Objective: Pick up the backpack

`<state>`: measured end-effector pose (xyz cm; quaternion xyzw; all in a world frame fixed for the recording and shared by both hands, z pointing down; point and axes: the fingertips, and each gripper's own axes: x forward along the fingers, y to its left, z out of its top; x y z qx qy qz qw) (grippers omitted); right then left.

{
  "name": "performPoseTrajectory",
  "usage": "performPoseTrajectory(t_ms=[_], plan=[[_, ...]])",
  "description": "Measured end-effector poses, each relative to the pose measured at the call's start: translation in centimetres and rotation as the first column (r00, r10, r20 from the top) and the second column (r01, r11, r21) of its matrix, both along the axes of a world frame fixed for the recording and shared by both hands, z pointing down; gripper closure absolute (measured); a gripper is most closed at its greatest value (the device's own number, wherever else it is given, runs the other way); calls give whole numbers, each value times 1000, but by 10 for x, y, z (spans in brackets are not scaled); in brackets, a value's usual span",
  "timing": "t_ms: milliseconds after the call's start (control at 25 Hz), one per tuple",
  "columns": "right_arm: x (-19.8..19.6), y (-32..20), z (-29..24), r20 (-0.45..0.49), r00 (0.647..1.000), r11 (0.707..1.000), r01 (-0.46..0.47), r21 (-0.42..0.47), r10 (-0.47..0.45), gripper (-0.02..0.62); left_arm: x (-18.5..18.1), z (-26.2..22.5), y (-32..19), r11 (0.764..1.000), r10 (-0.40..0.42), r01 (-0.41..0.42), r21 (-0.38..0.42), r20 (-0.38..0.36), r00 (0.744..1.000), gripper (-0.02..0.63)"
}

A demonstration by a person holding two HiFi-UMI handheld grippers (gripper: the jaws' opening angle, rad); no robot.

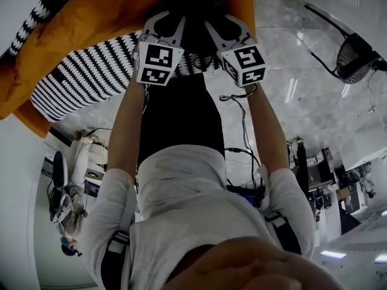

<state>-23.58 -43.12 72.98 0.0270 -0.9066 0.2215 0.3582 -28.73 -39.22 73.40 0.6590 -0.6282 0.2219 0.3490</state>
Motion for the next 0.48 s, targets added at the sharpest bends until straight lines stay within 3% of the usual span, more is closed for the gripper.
performPoseTrajectory(t_ms=[480], plan=[[2, 31, -26, -8, 1000, 1000, 3, 18, -3, 508, 2, -21, 30, 996, -90, 89, -15, -18, 996, 586]])
